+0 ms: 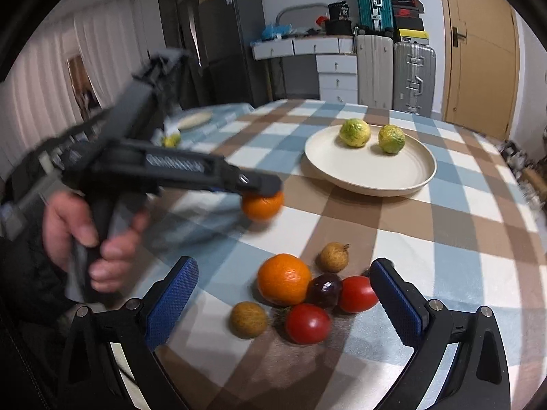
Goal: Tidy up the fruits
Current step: 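Grasp the second orange with the right tool while the left tool holds its orange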
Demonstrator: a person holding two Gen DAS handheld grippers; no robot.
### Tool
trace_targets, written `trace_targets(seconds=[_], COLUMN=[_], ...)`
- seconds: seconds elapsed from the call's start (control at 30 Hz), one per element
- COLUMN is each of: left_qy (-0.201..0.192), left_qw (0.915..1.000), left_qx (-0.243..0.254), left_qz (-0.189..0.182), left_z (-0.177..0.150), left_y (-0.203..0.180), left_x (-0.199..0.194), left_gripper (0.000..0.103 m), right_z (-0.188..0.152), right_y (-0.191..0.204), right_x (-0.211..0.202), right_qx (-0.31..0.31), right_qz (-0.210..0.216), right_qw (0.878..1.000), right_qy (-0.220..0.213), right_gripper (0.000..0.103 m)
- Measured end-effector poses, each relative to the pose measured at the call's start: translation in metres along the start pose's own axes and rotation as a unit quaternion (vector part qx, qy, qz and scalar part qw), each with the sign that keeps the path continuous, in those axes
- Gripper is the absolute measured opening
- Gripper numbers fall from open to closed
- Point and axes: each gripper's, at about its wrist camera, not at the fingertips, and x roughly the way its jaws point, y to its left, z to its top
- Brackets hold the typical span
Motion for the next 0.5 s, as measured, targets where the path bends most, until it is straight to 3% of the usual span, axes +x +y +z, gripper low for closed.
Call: trace_targets(seconds=[0.17,0.37,0.5], left_qy=[-0.012,-0.015,-0.017], left_qw=[0.9999,0.9997,0.9996], left_qx=[-0.009,-0.016,-0.02], left_qz=[-0.006,-0.011,-0.014], left_z=[-0.001,-0.004,-0.004], left_y=[0.013,0.023,0.026], left_x=[-0.011,-0.017,-0.02], left_gripper=[0.034,0.034,0.034], right_z=[0.007,0.009,0.011], right_y=[0.012,0.017,0.021], right_x=[0.009,0.033,0.037], right_qx=[-0.062,-0.084,-0.098], right_qz=[-0.03,-0.052,-0.065], right_qw=[0.997,0.992,0.989], right_qy=[0.019,0.072,0.085], right_gripper=[0.091,0.057,0.046])
